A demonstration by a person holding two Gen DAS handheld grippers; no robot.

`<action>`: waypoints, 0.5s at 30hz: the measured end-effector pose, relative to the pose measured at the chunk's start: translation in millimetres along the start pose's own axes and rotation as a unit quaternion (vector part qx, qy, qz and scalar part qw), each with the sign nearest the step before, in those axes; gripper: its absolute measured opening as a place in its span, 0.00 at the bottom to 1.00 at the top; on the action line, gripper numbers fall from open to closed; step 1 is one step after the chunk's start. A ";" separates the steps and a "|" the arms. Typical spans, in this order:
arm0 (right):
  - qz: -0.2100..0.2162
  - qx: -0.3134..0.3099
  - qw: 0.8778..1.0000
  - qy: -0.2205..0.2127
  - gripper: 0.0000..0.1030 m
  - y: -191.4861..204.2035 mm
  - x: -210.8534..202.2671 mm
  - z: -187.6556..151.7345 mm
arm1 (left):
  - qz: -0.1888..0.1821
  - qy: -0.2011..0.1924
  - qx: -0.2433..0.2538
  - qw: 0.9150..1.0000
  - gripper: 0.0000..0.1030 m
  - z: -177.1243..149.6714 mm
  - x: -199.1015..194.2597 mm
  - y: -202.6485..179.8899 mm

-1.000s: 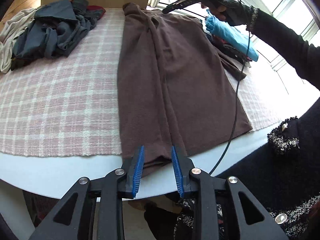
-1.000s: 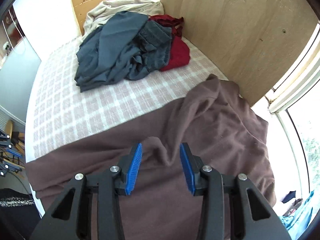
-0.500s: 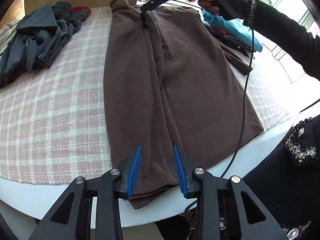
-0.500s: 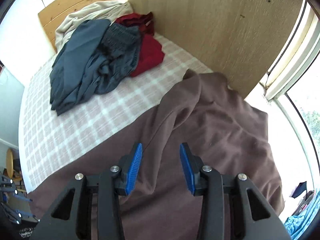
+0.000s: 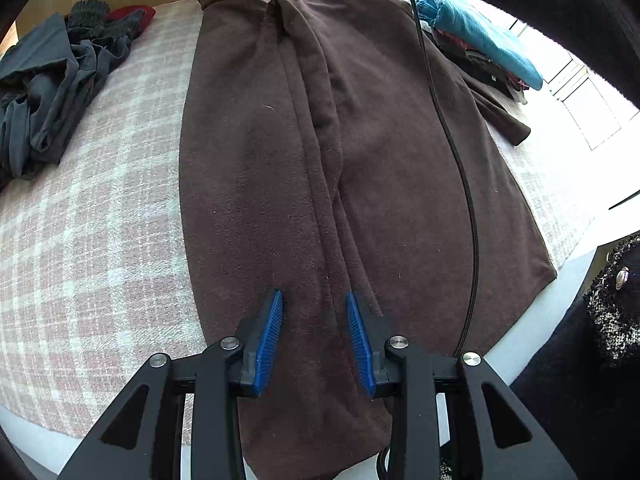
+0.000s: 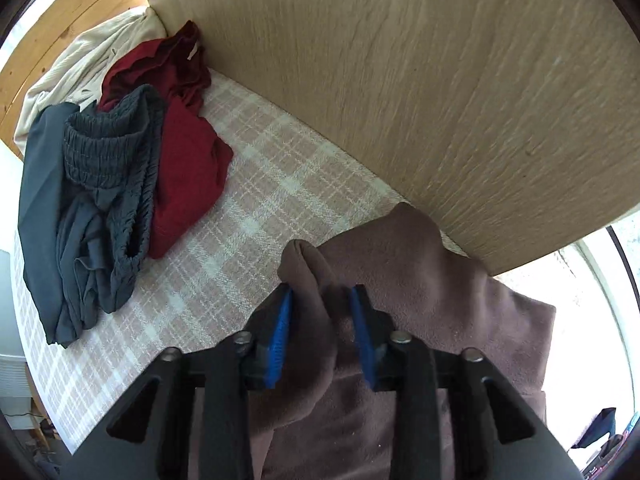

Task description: Fold clothes

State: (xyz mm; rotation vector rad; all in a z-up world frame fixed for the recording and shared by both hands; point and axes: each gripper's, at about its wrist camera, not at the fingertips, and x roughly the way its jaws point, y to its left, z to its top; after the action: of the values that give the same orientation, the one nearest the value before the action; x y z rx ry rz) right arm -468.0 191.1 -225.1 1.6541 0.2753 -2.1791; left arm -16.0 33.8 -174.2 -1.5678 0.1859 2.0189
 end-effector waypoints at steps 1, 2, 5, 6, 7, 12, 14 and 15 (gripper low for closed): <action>0.008 0.000 1.000 -0.025 0.08 0.2 -9.2 -3.3 | -0.001 -0.001 0.000 1.000 0.30 -1.1 -0.6 0.8; 0.015 0.001 0.999 -0.051 0.07 0.3 -18.3 -6.7 | -0.001 -0.002 0.000 1.000 0.30 -2.3 -1.1 1.1; 0.026 0.020 0.991 -0.132 0.06 -5.7 -42.5 -15.9 | -0.002 -0.007 0.001 1.000 0.31 -5.8 -2.7 2.9; 0.022 0.035 0.986 -0.159 0.06 -11.4 -47.3 -18.1 | -0.004 -0.008 -0.001 1.000 0.31 -7.1 -3.3 3.9; 0.007 0.035 0.990 -0.137 0.06 -12.7 -34.9 -16.4 | -0.005 -0.010 -0.002 1.000 0.31 -8.1 -3.7 4.5; -0.063 -0.002 0.994 -0.086 0.18 -2.6 -20.4 -17.6 | -0.005 -0.014 0.003 1.000 0.32 -7.5 -3.2 2.7; -0.063 0.023 0.991 -0.112 0.21 -6.3 -50.3 -24.8 | -0.005 -0.016 0.005 1.000 0.32 -7.3 -3.0 1.9; -0.067 0.023 0.989 -0.131 0.21 -1.1 -67.9 -34.1 | -0.005 -0.016 0.005 1.000 0.32 -7.2 -3.0 1.6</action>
State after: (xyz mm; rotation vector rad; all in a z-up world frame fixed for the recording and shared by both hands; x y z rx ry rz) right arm -423.0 217.8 -170.0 1.3839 0.2703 -2.4888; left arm -10.2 28.3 -174.1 -1.5252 0.1762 2.0319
